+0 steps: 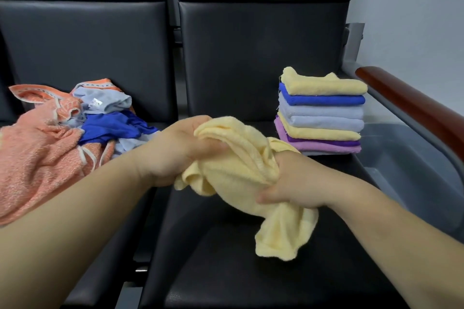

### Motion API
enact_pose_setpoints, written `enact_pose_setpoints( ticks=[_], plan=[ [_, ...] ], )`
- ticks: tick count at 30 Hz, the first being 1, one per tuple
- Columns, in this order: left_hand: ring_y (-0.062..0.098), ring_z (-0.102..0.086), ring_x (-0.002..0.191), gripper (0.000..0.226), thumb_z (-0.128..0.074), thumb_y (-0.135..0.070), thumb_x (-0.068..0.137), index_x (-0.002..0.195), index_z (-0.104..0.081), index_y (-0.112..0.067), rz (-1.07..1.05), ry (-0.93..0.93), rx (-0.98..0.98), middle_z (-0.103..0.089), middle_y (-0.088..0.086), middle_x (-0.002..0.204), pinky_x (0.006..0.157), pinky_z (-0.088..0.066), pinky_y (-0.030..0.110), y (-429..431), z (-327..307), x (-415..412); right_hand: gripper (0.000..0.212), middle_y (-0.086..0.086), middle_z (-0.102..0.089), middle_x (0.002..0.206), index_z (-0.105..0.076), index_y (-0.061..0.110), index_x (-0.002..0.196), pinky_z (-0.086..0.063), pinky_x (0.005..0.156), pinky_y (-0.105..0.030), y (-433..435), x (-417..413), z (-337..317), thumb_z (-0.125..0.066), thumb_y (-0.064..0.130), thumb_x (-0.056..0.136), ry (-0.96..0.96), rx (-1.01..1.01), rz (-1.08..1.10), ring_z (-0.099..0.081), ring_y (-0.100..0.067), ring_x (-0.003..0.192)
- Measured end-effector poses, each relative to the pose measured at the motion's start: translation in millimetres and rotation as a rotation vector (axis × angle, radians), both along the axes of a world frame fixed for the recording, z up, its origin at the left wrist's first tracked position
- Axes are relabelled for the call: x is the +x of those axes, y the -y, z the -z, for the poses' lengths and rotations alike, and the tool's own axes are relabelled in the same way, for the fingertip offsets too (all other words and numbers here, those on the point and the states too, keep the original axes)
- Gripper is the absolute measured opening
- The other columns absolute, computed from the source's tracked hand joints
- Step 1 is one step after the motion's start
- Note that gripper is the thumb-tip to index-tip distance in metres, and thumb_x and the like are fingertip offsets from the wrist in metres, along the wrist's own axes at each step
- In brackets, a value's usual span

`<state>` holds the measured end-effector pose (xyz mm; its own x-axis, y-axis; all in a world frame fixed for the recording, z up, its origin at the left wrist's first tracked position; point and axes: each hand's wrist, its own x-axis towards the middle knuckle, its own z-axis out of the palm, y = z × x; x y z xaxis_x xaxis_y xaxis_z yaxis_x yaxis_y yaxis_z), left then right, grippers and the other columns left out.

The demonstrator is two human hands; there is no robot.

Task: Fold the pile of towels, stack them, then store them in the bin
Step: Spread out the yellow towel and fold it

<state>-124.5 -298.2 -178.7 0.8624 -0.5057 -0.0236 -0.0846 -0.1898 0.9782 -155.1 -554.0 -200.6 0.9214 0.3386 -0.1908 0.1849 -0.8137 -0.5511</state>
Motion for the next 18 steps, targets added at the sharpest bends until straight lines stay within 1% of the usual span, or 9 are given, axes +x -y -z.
enact_pose_setpoints(
  ticks=[3, 5, 6, 8, 9, 12, 14, 16, 18],
  plan=[
    [0.04, -0.065, 0.06, 0.025, -0.088, -0.034, 0.073, 0.09, -0.07, -0.028, 0.195, 0.169, 0.469, -0.071, 0.017, 0.076, 0.055, -0.054, 0.054, 0.1, 3.1, -4.7, 0.017, 0.006, -0.07, 0.094, -0.072, 0.028, 0.097, -0.058, 0.085, -0.041, 0.7, -0.9, -7.4, -0.075, 0.04, 0.087, 0.101, -0.018, 0.026, -0.066, -0.012, 0.09],
    [0.045, -0.069, 0.071, 0.03, -0.084, -0.045, 0.07, 0.083, -0.07, -0.022, 0.259, 0.159, 0.701, -0.073, 0.014, 0.076, 0.065, -0.058, 0.059, -2.3, 8.9, -5.1, 0.015, 0.01, -0.073, 0.097, -0.074, 0.031, 0.103, -0.055, 0.087, -0.034, 7.0, -1.3, -11.2, -0.075, 0.04, 0.091, 0.066, 0.078, 0.084, -0.066, -0.008, 0.093],
    [0.044, -0.068, 0.067, 0.033, -0.082, -0.047, 0.072, 0.08, -0.069, -0.018, 0.241, 0.144, 0.731, -0.073, 0.015, 0.073, 0.06, -0.057, 0.057, -4.6, 10.6, -4.1, 0.016, 0.012, -0.075, 0.1, -0.075, 0.033, 0.106, -0.056, 0.091, -0.034, 10.6, -0.5, -9.6, -0.076, 0.039, 0.091, 0.025, 0.17, 0.114, -0.068, -0.007, 0.098],
    [0.032, -0.06, 0.049, 0.026, -0.08, -0.037, 0.084, 0.077, -0.068, -0.016, 0.165, 0.118, 0.627, -0.071, 0.013, 0.066, 0.041, -0.046, 0.036, -7.8, 11.7, -2.2, 0.027, 0.014, -0.077, 0.108, -0.076, 0.033, 0.112, -0.055, 0.1, -0.041, 13.3, -1.1, -5.9, -0.08, 0.034, 0.086, -0.071, 0.41, 0.168, -0.07, -0.009, 0.108],
    [0.025, -0.057, 0.047, 0.021, -0.078, -0.032, 0.089, 0.083, -0.068, -0.014, 0.128, 0.105, 0.527, -0.071, 0.014, 0.067, 0.039, -0.038, 0.028, -7.9, 11.3, -1.4, 0.035, 0.012, -0.077, 0.112, -0.076, 0.032, 0.116, -0.054, 0.103, -0.045, 13.9, -0.9, -3.4, -0.082, 0.032, 0.081, -0.109, 0.523, 0.19, -0.071, -0.011, 0.111],
    [0.022, -0.062, 0.058, 0.023, -0.069, -0.024, 0.091, 0.109, -0.07, -0.009, 0.034, 0.004, 0.11, -0.072, 0.019, 0.082, 0.046, -0.04, 0.031, -5.6, 6.5, -0.7, 0.058, 0.01, -0.075, 0.121, -0.07, 0.031, 0.125, -0.054, 0.105, -0.048, 13.8, 0.5, -1.7, -0.088, 0.032, 0.07, -0.211, 0.673, 0.171, -0.07, -0.014, 0.117],
    [0.029, -0.071, 0.081, 0.034, -0.065, -0.015, 0.091, 0.124, -0.067, -0.005, -0.01, -0.103, -0.135, -0.073, 0.021, 0.1, 0.064, -0.057, 0.039, -5.2, 4.0, 2.6, 0.07, 0.014, -0.071, 0.126, -0.062, 0.035, 0.133, -0.053, 0.105, -0.045, 9.8, -0.2, -4.2, -0.092, 0.034, 0.069, -0.23, 0.545, 0.139, -0.066, -0.011, 0.12],
    [0.039, -0.068, 0.11, 0.044, -0.063, -0.012, 0.089, 0.132, -0.062, -0.006, -0.035, -0.125, -0.202, -0.068, 0.023, 0.123, 0.089, -0.057, 0.054, -3.4, 2.5, 3.3, 0.072, 0.014, -0.066, 0.124, -0.057, 0.034, 0.133, -0.055, 0.102, -0.041, 3.7, -0.6, -4.7, -0.09, 0.041, 0.07, -0.158, 0.246, 0.136, -0.063, -0.01, 0.116],
    [0.038, -0.069, 0.112, 0.046, -0.063, -0.011, 0.087, 0.133, -0.061, -0.007, -0.028, -0.141, -0.22, -0.068, 0.021, 0.126, 0.083, -0.06, 0.051, -0.5, 1.0, 1.9, 0.045, 0.009, -0.069, 0.109, -0.064, 0.029, 0.115, -0.059, 0.09, -0.039, 0.0, 1.9, -3.1, -0.083, 0.039, 0.076, -0.033, 0.01, 0.101, -0.067, -0.013, 0.1]
  ],
)
